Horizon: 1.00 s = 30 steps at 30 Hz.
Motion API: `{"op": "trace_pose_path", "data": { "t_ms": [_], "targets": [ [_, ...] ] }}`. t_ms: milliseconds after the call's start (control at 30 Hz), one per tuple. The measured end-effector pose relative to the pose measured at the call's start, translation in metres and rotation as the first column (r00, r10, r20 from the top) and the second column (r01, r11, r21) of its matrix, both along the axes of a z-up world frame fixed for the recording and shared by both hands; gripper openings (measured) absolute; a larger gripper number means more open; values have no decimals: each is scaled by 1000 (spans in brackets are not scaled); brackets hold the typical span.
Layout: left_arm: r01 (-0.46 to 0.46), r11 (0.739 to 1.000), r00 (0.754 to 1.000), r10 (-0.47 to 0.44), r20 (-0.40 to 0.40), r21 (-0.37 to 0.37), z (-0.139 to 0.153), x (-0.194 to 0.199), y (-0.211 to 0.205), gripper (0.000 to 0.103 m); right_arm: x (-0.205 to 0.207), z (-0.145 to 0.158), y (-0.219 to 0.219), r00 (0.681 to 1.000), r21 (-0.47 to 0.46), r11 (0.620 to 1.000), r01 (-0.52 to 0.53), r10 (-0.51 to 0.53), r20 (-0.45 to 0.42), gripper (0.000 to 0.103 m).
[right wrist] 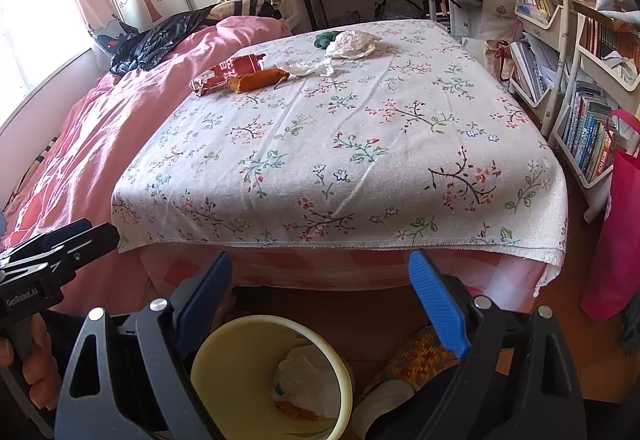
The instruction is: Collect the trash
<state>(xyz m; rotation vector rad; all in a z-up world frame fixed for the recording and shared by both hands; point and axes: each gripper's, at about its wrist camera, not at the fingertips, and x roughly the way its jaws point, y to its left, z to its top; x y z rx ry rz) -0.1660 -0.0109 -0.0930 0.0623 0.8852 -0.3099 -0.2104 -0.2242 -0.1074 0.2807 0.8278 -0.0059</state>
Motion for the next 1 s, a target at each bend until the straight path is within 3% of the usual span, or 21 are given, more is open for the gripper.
{"op": "trace_pose_path", "data": {
  "t_ms": [1000],
  "targets": [
    [-6, 1000, 1000, 6, 12, -29, 6, 2, 1, 77, 1, 5, 7, 1000, 0, 1000, -17, 17, 27, 87]
  ]
}}
